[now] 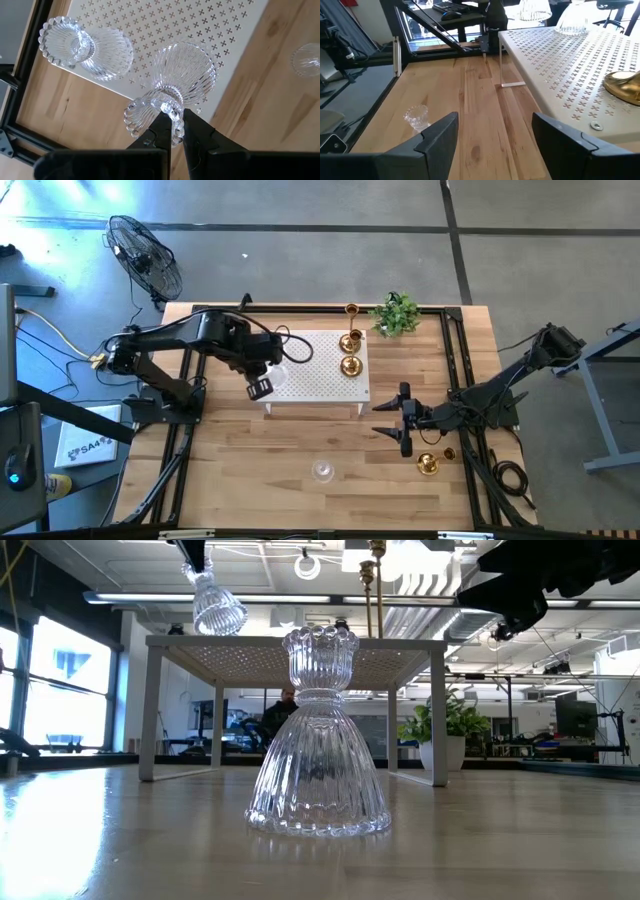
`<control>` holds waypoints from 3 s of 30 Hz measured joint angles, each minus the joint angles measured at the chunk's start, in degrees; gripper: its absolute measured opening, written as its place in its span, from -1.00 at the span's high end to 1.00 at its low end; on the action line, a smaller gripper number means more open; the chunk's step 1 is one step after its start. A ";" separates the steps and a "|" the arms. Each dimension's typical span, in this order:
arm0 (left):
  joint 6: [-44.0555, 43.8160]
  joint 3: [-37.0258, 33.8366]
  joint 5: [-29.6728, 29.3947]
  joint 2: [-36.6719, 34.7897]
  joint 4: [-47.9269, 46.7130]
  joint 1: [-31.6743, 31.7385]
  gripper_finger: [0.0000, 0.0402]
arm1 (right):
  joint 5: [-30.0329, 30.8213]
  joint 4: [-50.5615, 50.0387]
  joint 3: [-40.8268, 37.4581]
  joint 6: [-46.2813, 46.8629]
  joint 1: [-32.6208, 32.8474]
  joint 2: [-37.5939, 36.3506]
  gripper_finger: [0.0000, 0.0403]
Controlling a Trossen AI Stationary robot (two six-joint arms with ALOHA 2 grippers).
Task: Pick & Place candle stick holders
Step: Put the top transparent glass candle holder on the shelf aligned with the other transparent glass candle holder
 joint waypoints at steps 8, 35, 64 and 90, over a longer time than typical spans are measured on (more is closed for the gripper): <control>-0.41 -0.02 -0.37 0.57 -0.02 0.00 0.92 | -0.03 -0.02 0.00 0.00 0.00 0.00 -0.22; 2.11 -0.04 -0.11 4.34 -0.03 -0.02 0.92 | -0.33 -0.04 0.00 0.00 0.00 -0.01 -0.22; 1.87 -0.04 2.93 4.11 -0.02 -0.04 0.92 | -0.23 -0.02 -0.01 0.00 0.00 0.00 -0.22; 5.13 -0.02 -0.35 1.20 0.00 -0.04 0.92 | 2.12 0.02 0.00 0.46 -0.02 0.00 -0.22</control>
